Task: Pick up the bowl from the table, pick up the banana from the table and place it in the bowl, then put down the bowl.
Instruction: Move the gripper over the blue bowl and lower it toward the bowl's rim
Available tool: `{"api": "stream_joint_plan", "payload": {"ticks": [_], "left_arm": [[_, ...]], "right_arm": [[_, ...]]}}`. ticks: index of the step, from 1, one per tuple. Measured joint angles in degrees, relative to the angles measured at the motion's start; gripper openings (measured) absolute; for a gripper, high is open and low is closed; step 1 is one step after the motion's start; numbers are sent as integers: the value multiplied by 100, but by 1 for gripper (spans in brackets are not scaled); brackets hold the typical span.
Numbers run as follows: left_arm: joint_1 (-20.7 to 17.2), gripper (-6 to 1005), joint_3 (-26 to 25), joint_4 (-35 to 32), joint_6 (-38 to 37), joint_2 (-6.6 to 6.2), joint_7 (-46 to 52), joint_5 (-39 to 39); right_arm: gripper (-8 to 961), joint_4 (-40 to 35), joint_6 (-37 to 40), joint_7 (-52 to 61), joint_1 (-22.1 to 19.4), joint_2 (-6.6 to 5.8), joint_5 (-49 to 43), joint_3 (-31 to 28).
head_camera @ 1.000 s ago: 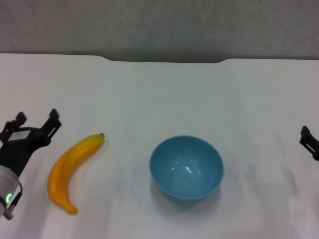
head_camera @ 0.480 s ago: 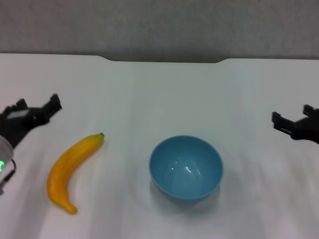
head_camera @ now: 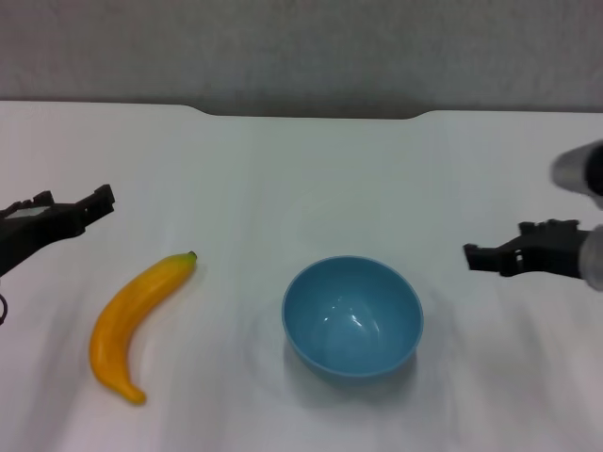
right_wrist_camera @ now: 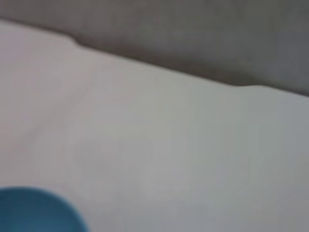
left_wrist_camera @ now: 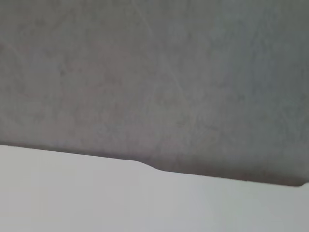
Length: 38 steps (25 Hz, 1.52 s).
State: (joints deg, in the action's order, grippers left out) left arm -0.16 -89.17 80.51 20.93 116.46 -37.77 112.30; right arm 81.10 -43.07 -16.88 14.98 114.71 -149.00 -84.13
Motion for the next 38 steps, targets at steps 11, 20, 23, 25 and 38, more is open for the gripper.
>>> {"api": "stream_joint_plan", "payload": {"ticks": [11,20,23,25,38], "left_arm": [[140,873,-32,-175,10,0,-155,294],[166,875,-38,-272,-14,0,-169,295],[166,876,-39,-319,-23,0,-204,294],[163,876,-39,-357,-27,0,-223,294],[190,879,-12,-482,-47,2,-239,292]], "right_arm": [[880,-398,-126,517,705,33,-115,698],[879,-798,304,949,716,51,1,1226],[880,-990,489,960,717,51,184,1369],[880,-1119,690,991,678,52,297,1525],[863,-1529,878,1097,708,51,328,1556]]}}
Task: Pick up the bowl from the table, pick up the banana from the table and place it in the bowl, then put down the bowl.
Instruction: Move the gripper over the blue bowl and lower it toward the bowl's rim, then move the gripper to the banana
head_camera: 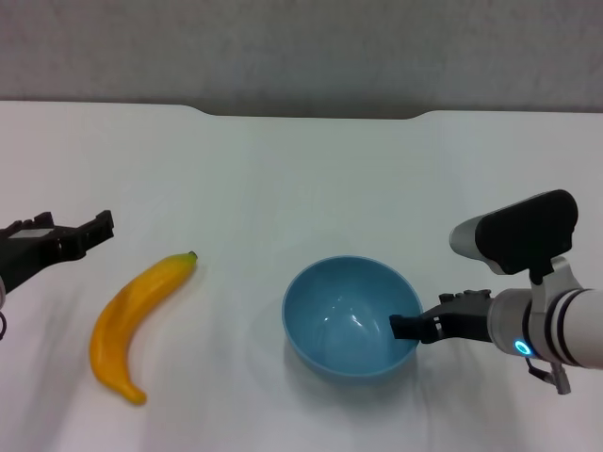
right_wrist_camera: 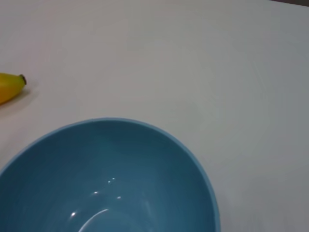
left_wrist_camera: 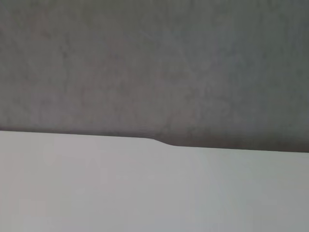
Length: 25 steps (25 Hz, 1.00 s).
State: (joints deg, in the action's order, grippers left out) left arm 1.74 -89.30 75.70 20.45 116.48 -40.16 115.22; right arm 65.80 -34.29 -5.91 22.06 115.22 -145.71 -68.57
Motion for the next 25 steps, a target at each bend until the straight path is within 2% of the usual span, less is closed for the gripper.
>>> {"api": "stream_joint_plan", "payload": {"ticks": [9,20,25], "left_arm": [[27,880,6,-92,-8,7,-1,0],[23,882,20,-100,-7,14,-1,0],[13,883,49,-100,-5,23,-1,0]], "right_arm": [[749,45,172,-200,-77,-7,-6,45],[274,47,250,-208,-138,-9,-24,46],[186,47,313,-209,-181,-8,-21,52]]}}
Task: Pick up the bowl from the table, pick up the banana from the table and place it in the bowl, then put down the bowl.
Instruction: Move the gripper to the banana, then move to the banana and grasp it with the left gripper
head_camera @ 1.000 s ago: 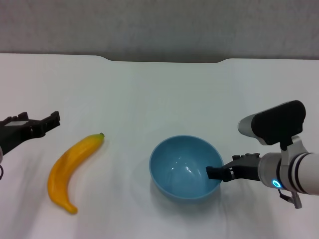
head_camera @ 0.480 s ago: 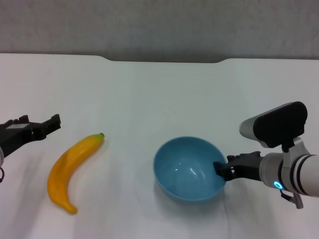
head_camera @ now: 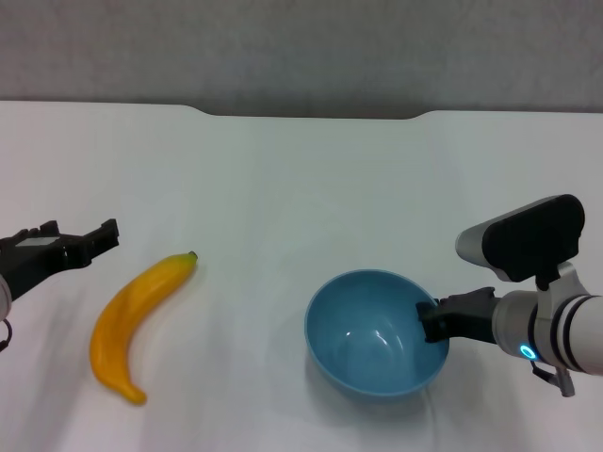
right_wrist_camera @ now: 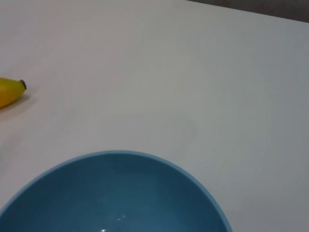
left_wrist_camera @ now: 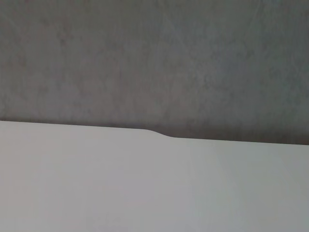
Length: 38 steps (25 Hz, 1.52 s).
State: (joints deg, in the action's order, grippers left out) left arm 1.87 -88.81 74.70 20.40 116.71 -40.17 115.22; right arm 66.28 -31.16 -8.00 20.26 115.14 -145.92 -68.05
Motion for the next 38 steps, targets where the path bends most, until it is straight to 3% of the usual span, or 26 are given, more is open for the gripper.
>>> {"api": "stream_joint_plan", "payload": {"ticks": [6,11,15,21,26,38], "left_arm": [[-21,885,-11,31,220,1,19,-29],[60,886,-299,346,1213,-14,67,-29],[285,886,-335,259,1442,-17,-108,342],[551,887,-280,-244,1189,-1,-168,913],[662,888,-21,-581,512,8,-257,1312],[1182,887,402,-1685,138,27,-323,1256]], "right_arm": [[80,91,78,1,-80,-1,-10,-44],[49,787,100,0,-512,-29,-398,-340],[47,1230,66,-7,-767,-36,-622,-565],[44,1428,81,-95,-890,-28,-630,-571],[44,1603,115,-145,-1013,-27,-631,-573],[45,1664,230,-236,-1069,-20,-612,-499]]}}
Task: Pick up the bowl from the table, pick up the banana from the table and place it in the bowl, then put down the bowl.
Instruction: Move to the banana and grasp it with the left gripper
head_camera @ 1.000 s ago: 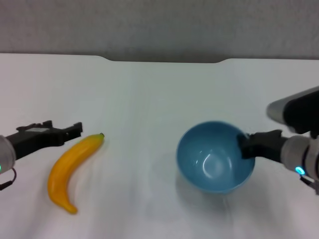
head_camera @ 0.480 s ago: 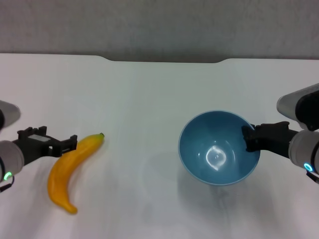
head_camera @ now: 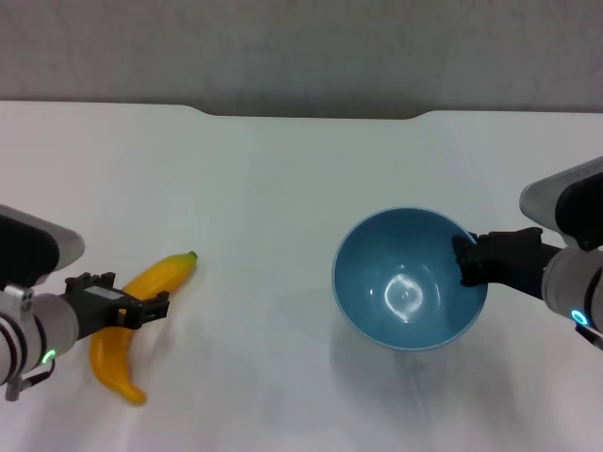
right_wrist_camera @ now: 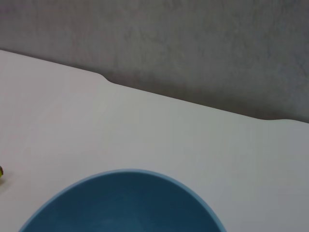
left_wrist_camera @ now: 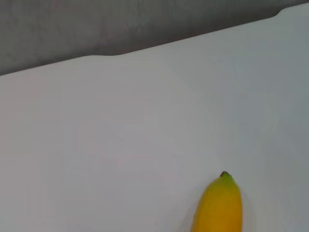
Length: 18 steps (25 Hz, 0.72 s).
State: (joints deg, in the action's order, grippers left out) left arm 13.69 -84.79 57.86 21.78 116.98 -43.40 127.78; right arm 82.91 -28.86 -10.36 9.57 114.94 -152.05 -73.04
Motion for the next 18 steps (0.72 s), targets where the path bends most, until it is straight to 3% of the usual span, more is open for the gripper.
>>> {"api": "stream_joint_plan", "payload": {"ticks": [18], "left_arm": [[330,884,7,-572,-148,0,-6,-55]], "right_arm": [[45,-21,56,-1,7,-7,-4,85]]}}
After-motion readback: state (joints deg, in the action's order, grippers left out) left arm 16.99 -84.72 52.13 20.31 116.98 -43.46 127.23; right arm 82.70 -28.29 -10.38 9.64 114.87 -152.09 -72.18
